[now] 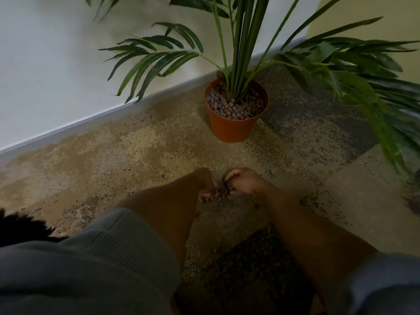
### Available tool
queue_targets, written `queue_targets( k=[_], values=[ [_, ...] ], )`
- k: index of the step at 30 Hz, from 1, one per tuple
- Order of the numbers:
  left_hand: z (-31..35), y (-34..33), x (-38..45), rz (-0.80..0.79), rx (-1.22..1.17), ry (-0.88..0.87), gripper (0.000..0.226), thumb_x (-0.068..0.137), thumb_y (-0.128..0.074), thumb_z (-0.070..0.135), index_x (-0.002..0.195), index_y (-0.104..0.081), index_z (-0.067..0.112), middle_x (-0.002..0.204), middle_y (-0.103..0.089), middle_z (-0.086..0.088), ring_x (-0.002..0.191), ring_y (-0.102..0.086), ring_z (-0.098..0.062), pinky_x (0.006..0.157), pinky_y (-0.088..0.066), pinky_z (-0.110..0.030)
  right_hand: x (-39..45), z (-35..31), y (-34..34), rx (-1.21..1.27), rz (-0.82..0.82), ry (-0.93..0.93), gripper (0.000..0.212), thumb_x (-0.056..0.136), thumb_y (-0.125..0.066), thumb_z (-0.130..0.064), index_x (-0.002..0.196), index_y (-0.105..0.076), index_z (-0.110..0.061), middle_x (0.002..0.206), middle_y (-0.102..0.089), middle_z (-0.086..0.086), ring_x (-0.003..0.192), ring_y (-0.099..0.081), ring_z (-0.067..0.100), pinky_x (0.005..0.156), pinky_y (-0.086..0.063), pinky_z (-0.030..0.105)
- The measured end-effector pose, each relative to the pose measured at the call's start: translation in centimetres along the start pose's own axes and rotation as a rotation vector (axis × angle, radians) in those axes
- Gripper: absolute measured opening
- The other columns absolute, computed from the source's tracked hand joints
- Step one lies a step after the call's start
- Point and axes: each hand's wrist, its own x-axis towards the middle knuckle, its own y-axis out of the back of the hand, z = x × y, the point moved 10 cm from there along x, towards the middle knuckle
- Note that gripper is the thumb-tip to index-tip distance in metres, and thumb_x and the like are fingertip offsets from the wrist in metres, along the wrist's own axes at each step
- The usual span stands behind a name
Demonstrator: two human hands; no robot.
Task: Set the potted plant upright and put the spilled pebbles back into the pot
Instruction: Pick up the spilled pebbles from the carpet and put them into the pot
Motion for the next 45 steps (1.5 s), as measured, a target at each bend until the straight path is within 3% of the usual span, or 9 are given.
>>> queue_targets(
  k=[4,8,13,19,24,32,37,41,45],
  values=[
    [-0.2,0.1,0.3,0.017,-0.043,0.015,0.029,0.086,-0.060,-0.005,0.112,-0.068,0.002,0.109,-0.068,-0.019,0.098,-0.068,-0.033,0.088,-0.056,-0.044,-0.4,0.7,0.3,0.297,0.015,-0.069,0.018,0.083,-0.050,0.006,0.087,-0.060,-0.009,0.091,-0.057,0.007,0.078,-0.056,0.016,0.061,-0.056,0.024],
    [-0.1,0.5,0.3,0.031,0.061,-0.009,0.031,0.085,-0.062,0.003,0.114,-0.070,0.006,0.112,-0.070,-0.011,0.095,-0.069,-0.026,0.077,-0.056,-0.033,-1.1,2.3,-0.5,0.465,-0.103,-0.180,0.018,0.080,-0.040,0.000,0.071,-0.054,-0.008,0.072,-0.050,0.004,0.064,-0.052,0.014,0.057,-0.041,0.022],
    [-0.3,0.1,0.6,0.021,-0.101,0.022,0.034,0.092,-0.056,0.016,0.123,-0.063,0.003,0.112,-0.068,-0.011,0.097,-0.065,-0.021,0.094,-0.054,-0.038,-1.1,3.1,-0.7,0.525,-0.140,-0.199,0.018,0.091,-0.058,-0.015,0.074,-0.055,-0.013,0.067,-0.049,0.000,0.057,-0.049,0.009,0.047,-0.040,0.017],
    [0.3,-0.1,0.1,-0.004,-0.285,0.067,0.036,0.094,-0.055,0.016,0.125,-0.060,-0.001,0.091,-0.060,-0.007,0.064,-0.052,-0.012,0.060,-0.045,-0.024,-0.4,3.0,-1.0,0.664,-0.099,-0.183,0.013,0.093,-0.057,-0.002,0.082,-0.056,-0.008,0.067,-0.046,0.002,0.044,-0.046,0.004,0.034,-0.038,0.010],
    [1.9,0.0,-0.3,-0.047,-0.812,0.062,0.015,0.091,-0.048,-0.003,0.094,-0.061,0.003,0.082,-0.053,-0.008,0.065,-0.049,-0.010,0.053,-0.050,-0.015,-1.0,0.3,-0.9,0.915,-0.202,-0.083,0.018,0.095,-0.046,0.003,0.081,-0.057,-0.001,0.073,-0.055,0.009,0.061,-0.060,0.014,0.046,-0.050,0.013],
    [3.6,4.6,-0.1,0.107,-1.357,-0.012,0.029,0.098,-0.044,0.017,0.071,-0.052,0.013,0.055,-0.050,0.000,0.051,-0.048,-0.008,0.050,-0.049,-0.018,-1.8,-6.4,0.3,1.057,-0.223,0.105,0.006,0.094,-0.056,-0.002,0.089,-0.058,-0.005,0.066,-0.060,0.003,0.047,-0.056,0.004,0.040,-0.043,0.007],
    [7.5,7.9,-0.9,0.149,-1.510,-0.130,0.023,0.100,-0.041,0.020,0.097,-0.062,0.011,0.081,-0.059,-0.003,0.062,-0.054,-0.010,0.063,-0.052,-0.022,-2.9,-11.4,1.4,1.268,-0.272,0.224,0.019,0.093,-0.042,0.009,0.094,-0.060,0.005,0.093,-0.063,0.016,0.079,-0.067,0.018,0.070,-0.058,0.018],
    [10.4,10.7,-2.4,0.174,-1.670,-0.243,0.029,0.102,-0.035,0.021,0.084,-0.056,0.012,0.079,-0.059,0.000,0.068,-0.056,-0.011,0.057,-0.055,-0.024,-2.8,-14.0,4.0,1.442,-0.154,0.269,0.032,0.091,-0.040,0.006,0.119,-0.054,0.005,0.107,-0.058,0.021,0.094,-0.064,0.026,0.090,-0.058,0.032],
    [12.6,12.3,-3.0,0.177,-1.701,-0.297,0.030,0.104,-0.029,0.021,0.099,-0.056,0.009,0.074,-0.047,-0.003,0.062,-0.043,-0.011,0.070,-0.045,-0.022,-2.9,-16.1,6.6,1.476,0.009,0.304,0.016,0.091,-0.041,-0.002,0.081,-0.053,-0.005,0.088,-0.051,0.014,0.081,-0.055,0.024,0.106,-0.047,0.040]
  ],
)
